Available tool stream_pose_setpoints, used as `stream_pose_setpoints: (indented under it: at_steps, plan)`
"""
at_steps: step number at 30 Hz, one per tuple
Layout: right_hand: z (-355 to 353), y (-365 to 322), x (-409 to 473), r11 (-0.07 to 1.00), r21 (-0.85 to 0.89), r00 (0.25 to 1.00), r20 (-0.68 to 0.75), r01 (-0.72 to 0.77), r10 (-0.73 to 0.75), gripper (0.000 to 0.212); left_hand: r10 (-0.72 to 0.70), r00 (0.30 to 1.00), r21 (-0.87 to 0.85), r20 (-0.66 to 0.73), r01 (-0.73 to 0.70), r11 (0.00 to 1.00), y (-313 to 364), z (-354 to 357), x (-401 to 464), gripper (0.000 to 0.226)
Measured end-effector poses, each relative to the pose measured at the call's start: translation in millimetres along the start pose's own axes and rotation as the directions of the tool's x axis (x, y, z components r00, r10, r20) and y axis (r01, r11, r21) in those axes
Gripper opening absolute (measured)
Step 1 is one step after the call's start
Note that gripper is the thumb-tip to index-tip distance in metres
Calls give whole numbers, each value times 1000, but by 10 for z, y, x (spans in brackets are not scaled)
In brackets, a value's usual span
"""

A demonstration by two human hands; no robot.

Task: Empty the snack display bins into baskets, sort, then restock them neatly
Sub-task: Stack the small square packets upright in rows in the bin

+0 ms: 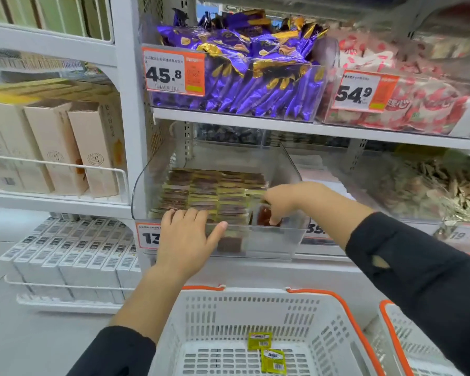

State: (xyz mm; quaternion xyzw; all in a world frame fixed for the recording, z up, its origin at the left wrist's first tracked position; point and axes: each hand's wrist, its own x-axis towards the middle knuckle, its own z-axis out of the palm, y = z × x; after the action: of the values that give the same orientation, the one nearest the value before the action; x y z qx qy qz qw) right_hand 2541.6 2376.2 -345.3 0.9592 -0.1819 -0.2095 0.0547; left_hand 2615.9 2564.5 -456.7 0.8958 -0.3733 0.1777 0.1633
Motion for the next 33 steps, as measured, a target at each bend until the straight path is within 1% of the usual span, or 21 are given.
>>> stream_pose_setpoints:
  at_steps: [1,2,4,5,7,10,11,12,15,17,18,20,21,22,25,27,28,31,32,33]
  plan:
    - [20,-29,65,999,-40,998,62,-27,29,24,8,1000,-4,10,-8,1000,-20,-2,-5,80]
    - [64,-48,123,997,-70,996,80,-32,38,19,18,1000,-10,15,-18,1000,-39,-15,-7,80]
    - [175,-73,217,996,-77,998,35,-48,50,3,37,999,-32,8,-37,999,-69,-25,-7,78]
    - [234,-78,253,997,-42,998,-6,-67,67,10,46,999,-37,3,-46,998,-73,-30,-8,76]
    - [324,-69,301,997,23,994,-80,-79,80,13,47,999,-39,-1,-47,998,-74,-19,-7,74]
    - [374,-51,255,979,165,974,-175,-116,145,43,40,999,-44,-22,-41,998,-73,7,-6,69]
    - [372,-58,224,970,202,969,-176,-135,171,47,40,999,-49,-29,-42,998,-74,17,-3,68]
    - [369,-57,198,963,226,968,-165,-148,187,48,40,999,-51,-33,-41,998,-72,24,-1,68]
    - [386,-48,219,929,317,975,-50,-191,217,43,40,998,-51,-37,-42,998,-73,29,-4,65]
    - [404,-39,267,886,412,970,-18,-214,242,40,38,998,-59,-43,-41,997,-77,31,-7,64]
    - [401,-48,269,858,461,966,-11,-226,260,36,36,998,-61,-46,-38,997,-75,30,-8,63]
    - [385,-58,287,798,552,953,-20,-241,301,13,36,998,-60,-52,-39,997,-72,32,-7,62]
    - [377,-56,299,769,590,948,-17,-246,317,10,37,998,-57,-53,-40,998,-71,34,-5,62]
    - [369,-56,298,742,624,947,-7,-247,322,13,37,998,-56,-54,-40,998,-70,34,-5,61]
    - [363,-9,319,722,652,955,10,-231,297,18,40,997,-60,-63,-43,997,-71,39,-7,60]
    - [356,3,319,702,671,956,37,-239,290,15,40,997,-62,-59,-44,997,-68,38,-1,61]
    - [358,-6,302,712,657,954,39,-248,296,13,39,998,-63,-58,-43,997,-66,37,3,62]
    - [373,-54,270,757,593,943,11,-274,333,20,35,998,-62,-50,-38,997,-57,29,2,65]
    - [378,-69,261,756,594,941,3,-274,338,29,37,998,-58,-49,-40,997,-62,29,2,65]
    - [385,-65,270,756,598,941,-10,-266,338,46,41,998,-53,-52,-44,998,-65,29,0,65]
